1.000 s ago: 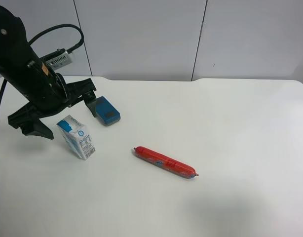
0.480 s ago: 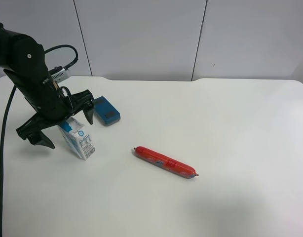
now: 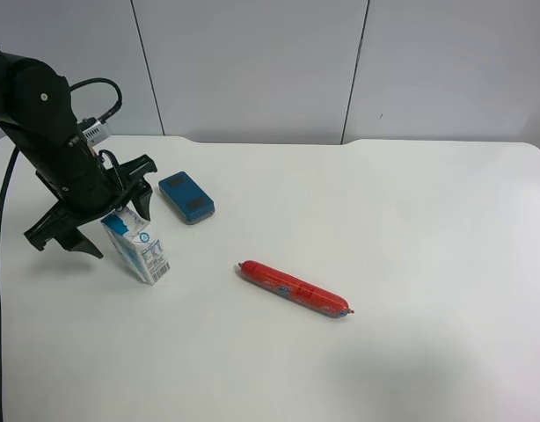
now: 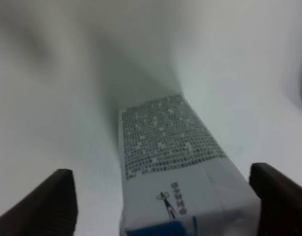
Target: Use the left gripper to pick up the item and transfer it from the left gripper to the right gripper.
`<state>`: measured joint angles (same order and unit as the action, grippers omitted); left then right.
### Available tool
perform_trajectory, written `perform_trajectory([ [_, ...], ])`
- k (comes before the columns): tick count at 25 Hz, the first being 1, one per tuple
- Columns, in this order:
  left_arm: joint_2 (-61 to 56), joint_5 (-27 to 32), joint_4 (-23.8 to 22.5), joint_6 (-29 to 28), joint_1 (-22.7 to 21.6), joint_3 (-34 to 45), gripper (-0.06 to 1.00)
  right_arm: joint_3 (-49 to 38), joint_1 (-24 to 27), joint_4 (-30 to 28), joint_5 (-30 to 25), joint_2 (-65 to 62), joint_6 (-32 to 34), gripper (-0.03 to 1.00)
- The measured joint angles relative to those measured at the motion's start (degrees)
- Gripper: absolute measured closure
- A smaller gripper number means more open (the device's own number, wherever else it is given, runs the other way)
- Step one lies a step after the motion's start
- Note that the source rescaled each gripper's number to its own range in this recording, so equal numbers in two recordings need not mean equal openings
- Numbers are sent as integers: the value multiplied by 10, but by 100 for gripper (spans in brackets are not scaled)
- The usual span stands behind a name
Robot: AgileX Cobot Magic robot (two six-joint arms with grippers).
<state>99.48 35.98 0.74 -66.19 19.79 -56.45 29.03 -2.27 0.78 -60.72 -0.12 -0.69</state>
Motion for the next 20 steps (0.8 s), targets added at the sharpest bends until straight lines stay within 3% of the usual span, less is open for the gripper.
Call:
perform_trajectory([
  [1,0,0,7,-1,0,0,59,0,0,0,0,0,0,-3],
  [3,0,0,22,-3,0,0,89,0,0,0,0,0,0,-3],
  [4,0,1,26,-3,0,0,94,0,0,0,0,0,0,-3],
  [9,0,0,44,-1,0,0,94,0,0,0,0,0,0,-3],
  [12,-10,0,60,28,0,1,94,0,0,0,0,0,0,-3],
  [17,-70,10,66,158,0,1,94,0,0,0,0,0,0,-3],
  [20,-112,39,74,268,0,1,94,0,0,0,0,0,0,-3],
])
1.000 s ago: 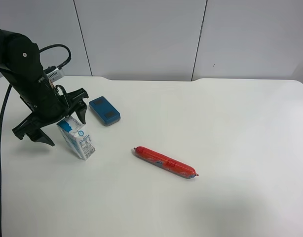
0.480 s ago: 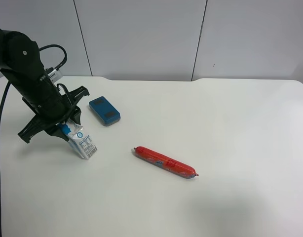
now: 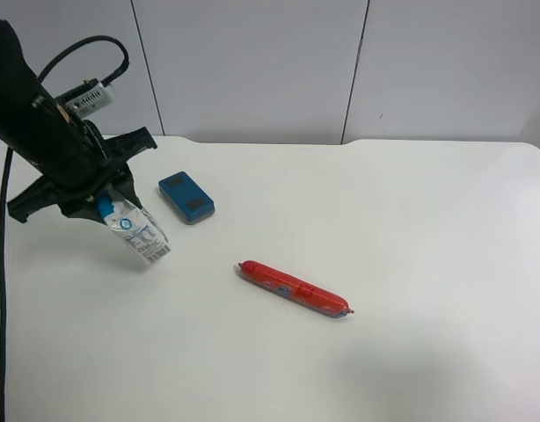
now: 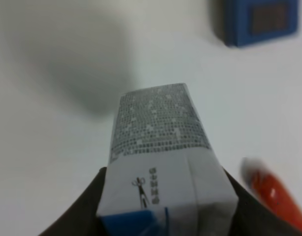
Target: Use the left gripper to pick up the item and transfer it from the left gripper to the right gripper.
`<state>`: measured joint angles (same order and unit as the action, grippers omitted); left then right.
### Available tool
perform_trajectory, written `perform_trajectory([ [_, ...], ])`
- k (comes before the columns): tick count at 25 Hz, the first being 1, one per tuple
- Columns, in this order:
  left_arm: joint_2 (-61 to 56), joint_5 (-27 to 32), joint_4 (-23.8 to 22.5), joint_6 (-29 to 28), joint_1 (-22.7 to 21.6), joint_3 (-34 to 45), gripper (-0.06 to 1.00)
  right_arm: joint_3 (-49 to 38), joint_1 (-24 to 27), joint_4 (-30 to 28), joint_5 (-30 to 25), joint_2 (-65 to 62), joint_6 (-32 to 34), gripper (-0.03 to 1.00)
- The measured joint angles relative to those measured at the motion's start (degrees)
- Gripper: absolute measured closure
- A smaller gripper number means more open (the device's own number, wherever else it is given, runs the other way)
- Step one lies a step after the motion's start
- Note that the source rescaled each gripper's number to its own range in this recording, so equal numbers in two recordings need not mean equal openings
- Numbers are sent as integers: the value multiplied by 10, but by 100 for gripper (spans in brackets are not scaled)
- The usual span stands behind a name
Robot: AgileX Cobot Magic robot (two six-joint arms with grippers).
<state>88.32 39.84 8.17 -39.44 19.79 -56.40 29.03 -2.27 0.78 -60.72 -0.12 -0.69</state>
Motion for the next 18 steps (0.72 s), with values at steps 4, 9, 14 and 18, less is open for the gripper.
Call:
perform_trajectory([
  [4,-50,38,53,161,0,0,94,0,0,0,0,0,0,-3],
  [9,-84,81,168,350,0,0,94,0,0,0,0,0,0,-3],
  [14,-89,101,246,529,1,0,94,0,0,1,0,0,0,-3],
  [18,-89,102,269,631,1,0,94,0,0,1,0,0,0,-3],
])
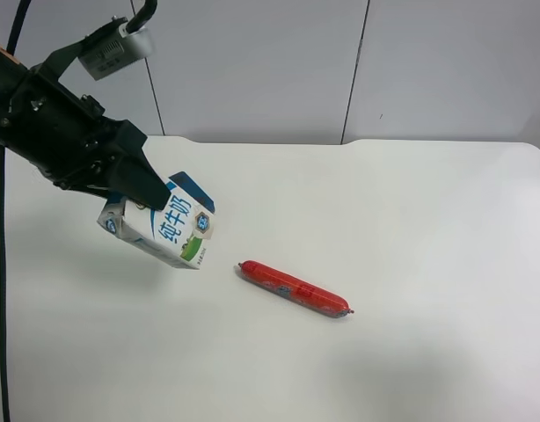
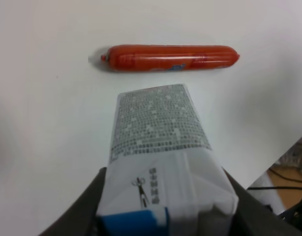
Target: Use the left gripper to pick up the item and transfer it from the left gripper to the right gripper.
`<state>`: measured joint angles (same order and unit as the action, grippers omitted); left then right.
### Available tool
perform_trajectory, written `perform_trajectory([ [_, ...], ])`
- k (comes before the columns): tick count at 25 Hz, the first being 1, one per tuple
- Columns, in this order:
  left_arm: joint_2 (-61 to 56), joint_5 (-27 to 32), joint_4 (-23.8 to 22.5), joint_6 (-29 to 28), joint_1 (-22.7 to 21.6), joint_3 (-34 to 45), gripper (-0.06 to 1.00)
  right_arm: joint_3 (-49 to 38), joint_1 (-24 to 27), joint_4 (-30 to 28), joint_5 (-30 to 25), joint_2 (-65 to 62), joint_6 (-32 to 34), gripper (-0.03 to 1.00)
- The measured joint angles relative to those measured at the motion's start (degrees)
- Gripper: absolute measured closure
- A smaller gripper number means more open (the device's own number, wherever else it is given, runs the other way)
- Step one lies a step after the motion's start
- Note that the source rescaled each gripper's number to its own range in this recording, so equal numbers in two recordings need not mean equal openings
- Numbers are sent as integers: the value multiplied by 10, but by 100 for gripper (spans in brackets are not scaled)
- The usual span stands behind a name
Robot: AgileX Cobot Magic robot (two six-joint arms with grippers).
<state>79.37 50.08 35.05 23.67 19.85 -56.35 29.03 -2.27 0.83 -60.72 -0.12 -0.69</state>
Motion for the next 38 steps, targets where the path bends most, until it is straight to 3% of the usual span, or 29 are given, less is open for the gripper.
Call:
perform_trajectory([
  [13,0,12,9,109,0,0,94,0,0,0,0,0,0,-3],
  [23,0,13,9,236,0,0,94,0,0,1,0,0,0,-3],
  [26,0,13,9,281,0,0,94,0,0,25,0,8,-9,-3],
  [33,0,21,62,398,0,0,94,64,-7,154,47,184,-143,-3],
  [38,0,48,128,506,0,0,94,136,-74,213,88,346,-263,-3],
])
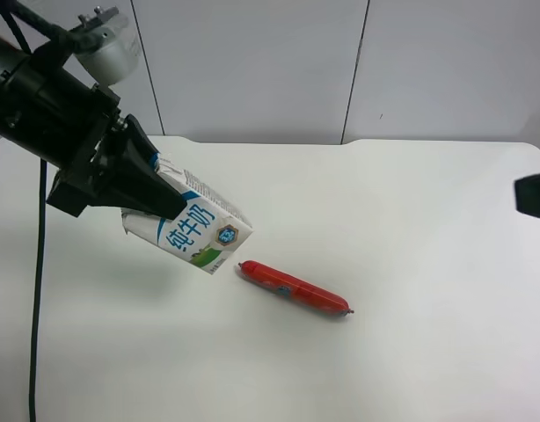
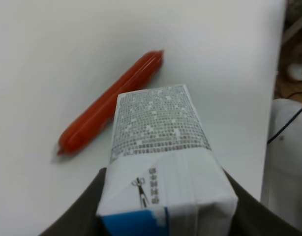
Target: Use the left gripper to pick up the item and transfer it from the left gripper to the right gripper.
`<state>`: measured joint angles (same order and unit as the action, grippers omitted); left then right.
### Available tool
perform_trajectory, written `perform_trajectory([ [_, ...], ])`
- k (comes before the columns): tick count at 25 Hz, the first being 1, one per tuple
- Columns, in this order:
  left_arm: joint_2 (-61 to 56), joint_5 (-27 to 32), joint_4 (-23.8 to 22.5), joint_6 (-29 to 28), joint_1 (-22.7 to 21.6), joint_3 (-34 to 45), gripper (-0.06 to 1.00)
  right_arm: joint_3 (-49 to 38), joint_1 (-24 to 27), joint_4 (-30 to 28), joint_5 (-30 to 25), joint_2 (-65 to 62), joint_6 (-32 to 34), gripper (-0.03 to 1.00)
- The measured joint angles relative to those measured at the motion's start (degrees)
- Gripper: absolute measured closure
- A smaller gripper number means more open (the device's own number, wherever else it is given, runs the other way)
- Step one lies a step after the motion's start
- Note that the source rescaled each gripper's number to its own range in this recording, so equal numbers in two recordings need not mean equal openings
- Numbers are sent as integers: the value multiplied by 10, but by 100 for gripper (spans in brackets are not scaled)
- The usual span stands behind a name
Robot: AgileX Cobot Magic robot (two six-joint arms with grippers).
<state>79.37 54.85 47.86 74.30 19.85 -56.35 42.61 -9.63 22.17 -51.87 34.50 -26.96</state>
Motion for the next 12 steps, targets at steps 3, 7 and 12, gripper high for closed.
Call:
perform_trajectory([
  [3,0,11,25,50,0,0,94,44,-68,9,21,96,-52,-3],
  [7,0,15,37,85,0,0,94,95,-154,11,35,214,-102,-3],
  [12,0,18,37,121,0,0,94,157,-255,15,38,332,-126,-3],
])
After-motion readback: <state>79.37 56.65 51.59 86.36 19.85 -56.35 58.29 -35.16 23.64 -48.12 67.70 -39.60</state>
